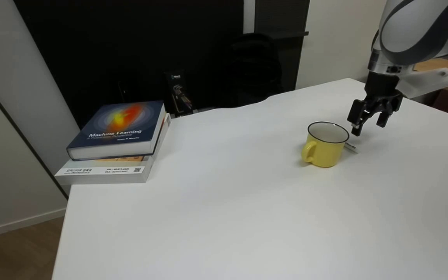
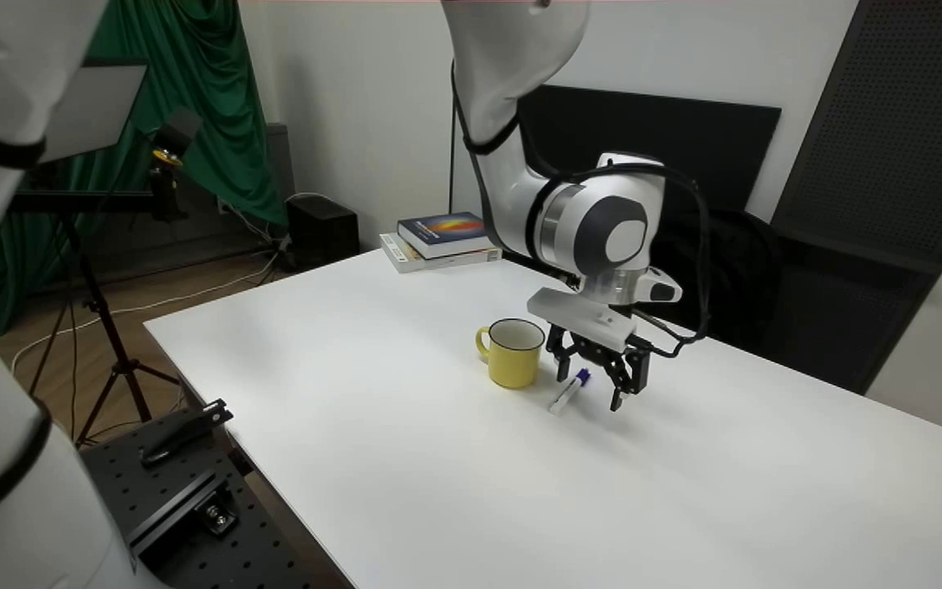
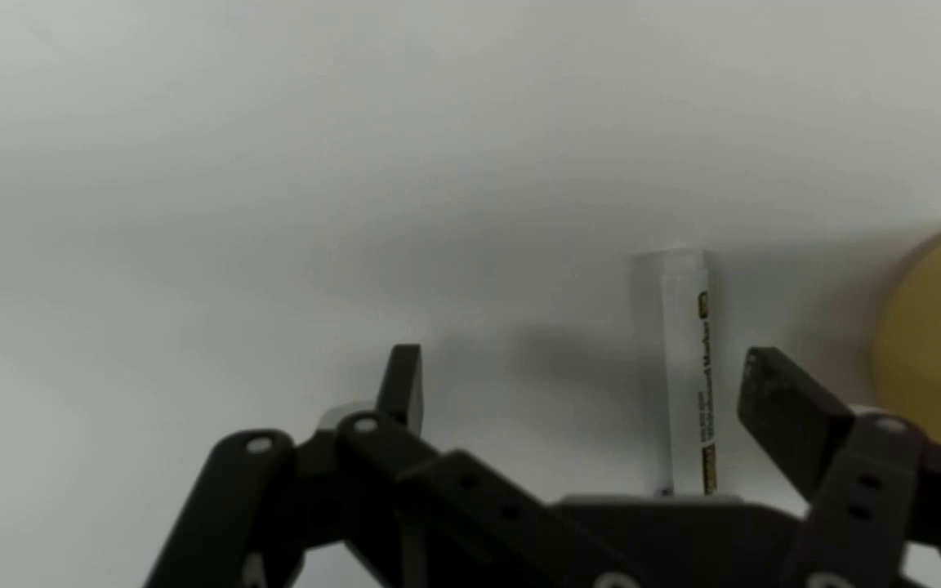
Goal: Put the marker in the cup
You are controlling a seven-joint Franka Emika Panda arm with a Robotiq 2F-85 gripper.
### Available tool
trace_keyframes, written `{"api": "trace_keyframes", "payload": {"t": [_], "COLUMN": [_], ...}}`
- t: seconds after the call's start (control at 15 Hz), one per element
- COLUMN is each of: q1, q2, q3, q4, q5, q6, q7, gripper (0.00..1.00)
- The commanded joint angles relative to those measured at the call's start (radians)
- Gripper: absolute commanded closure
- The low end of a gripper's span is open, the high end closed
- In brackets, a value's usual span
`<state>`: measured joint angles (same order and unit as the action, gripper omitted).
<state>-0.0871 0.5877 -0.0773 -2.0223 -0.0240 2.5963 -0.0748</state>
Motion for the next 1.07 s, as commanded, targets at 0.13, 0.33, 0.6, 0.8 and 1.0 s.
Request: {"api": "trace_keyframes", "payload": {"t": [0.13,0.33,0.6,0.8,1.0], "q1": [0.0,0.0,0.0,0.001,0.014], "q2": [0.01,0.012,0.012,0.012,0.022], "q3": [0.006,0.006,0.006,0.006,-0.006], "q4": [-0.002,-0.002,-0.002,-0.002,0.0], "q5": [-0.003,-0.003,-0.003,-0.003,-0.016], "q6": [0.014,0.016,0.017,0.017,0.029], "q7": [0.009,0.011,0.012,0.012,0.028], "gripper": [0.0,0.0,0.0,0.0,0.0]}}
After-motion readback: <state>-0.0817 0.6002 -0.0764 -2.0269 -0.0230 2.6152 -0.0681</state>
